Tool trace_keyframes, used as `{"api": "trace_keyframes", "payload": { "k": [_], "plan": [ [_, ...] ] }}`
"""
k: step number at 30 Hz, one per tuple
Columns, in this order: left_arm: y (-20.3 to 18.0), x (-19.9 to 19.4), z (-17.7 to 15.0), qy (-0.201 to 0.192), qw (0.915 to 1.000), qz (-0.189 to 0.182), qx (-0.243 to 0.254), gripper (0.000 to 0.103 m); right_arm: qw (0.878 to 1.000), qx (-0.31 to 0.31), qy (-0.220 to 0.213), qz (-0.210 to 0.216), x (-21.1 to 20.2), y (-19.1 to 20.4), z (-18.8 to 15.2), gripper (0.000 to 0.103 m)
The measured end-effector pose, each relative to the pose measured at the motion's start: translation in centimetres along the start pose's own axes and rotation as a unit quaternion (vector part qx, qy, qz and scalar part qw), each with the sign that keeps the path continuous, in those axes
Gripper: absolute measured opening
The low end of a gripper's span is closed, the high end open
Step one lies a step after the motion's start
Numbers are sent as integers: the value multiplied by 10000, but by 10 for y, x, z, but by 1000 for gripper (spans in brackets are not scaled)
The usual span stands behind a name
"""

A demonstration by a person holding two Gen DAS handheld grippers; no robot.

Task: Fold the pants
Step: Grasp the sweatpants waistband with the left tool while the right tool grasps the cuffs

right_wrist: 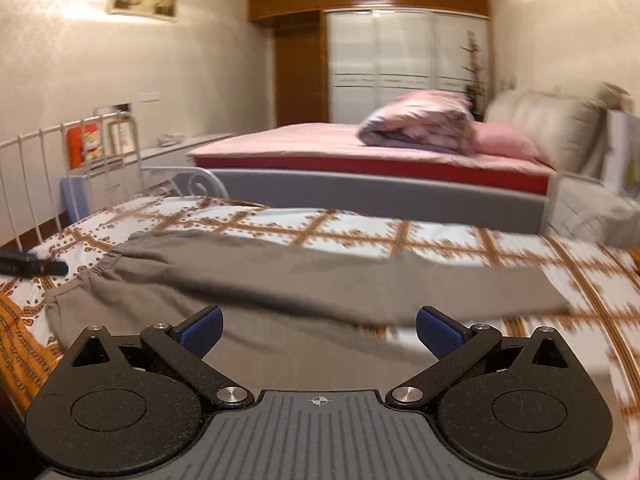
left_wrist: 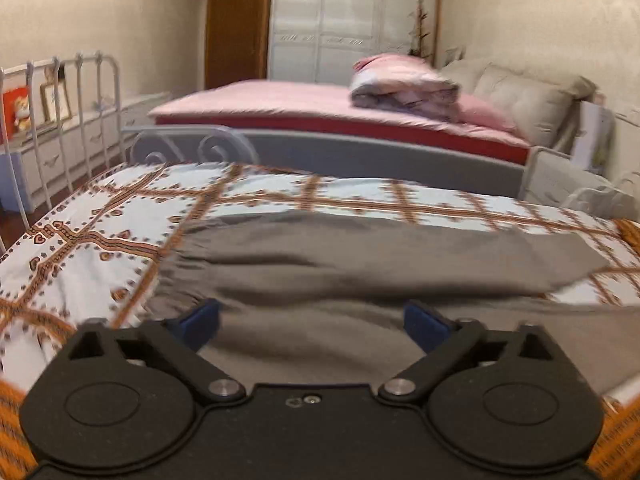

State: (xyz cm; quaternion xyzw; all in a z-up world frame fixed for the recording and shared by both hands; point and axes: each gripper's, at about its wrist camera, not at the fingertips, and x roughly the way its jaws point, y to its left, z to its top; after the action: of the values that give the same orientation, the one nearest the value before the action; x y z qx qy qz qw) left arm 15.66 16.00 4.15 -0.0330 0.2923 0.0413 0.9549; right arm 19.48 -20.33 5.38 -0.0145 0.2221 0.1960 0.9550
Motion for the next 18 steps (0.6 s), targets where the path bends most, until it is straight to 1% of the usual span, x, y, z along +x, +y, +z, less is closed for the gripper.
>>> {"api": "trace_keyframes", "payload": {
  "k": [1, 3, 4, 5, 6, 7, 8, 10, 11, 12, 13, 14, 16, 18],
  "plan": [
    [11, 15, 9, 88, 9999, 109, -19, 78, 9999, -104, 35, 58, 17, -3, 8, 102],
    [36, 48, 26, 139, 9991, 390, -66, 78, 9994, -277, 130, 186, 53, -9, 23, 81],
    [49, 66, 33, 196, 9987, 451, -92, 78, 9990, -313, 238, 231, 72, -12, 30, 79],
    [64, 86, 40, 299, 9983, 451, -208, 75, 9985, -327, 326, 289, 93, -14, 37, 79],
    [77, 105, 46, 401, 9980, 362, -343, 73, 9981, -332, 349, 394, 116, -17, 44, 79],
    [88, 124, 52, 513, 9973, 333, -413, 66, 9973, -349, 384, 522, 139, -19, 51, 79],
    [96, 141, 56, 601, 9968, 341, -400, 61, 9965, -397, 452, 579, 160, -20, 57, 78],
    [107, 174, 63, 776, 9961, 373, -202, 58, 9945, -510, 597, 690, 206, -17, 68, 75],
    [112, 190, 66, 880, 9952, 393, -155, 56, 9930, -529, 683, 804, 231, -15, 72, 69],
    [116, 205, 68, 993, 9943, 365, -157, 56, 9916, -544, 795, 867, 253, -13, 75, 64],
    [120, 218, 69, 1076, 9935, 325, -173, 53, 9899, -565, 925, 911, 277, -10, 76, 63],
    [122, 230, 69, 1122, 9931, 311, -156, 53, 9883, -582, 1032, 965, 298, -7, 77, 60],
    [124, 254, 70, 1281, 9914, 264, -17, 53, 9858, -699, 1167, 984, 334, -2, 76, 59],
    [126, 275, 69, 1409, 9896, 269, 79, 55, 9824, -759, 1301, 1105, 364, 0, 75, 59]
  ]
}}
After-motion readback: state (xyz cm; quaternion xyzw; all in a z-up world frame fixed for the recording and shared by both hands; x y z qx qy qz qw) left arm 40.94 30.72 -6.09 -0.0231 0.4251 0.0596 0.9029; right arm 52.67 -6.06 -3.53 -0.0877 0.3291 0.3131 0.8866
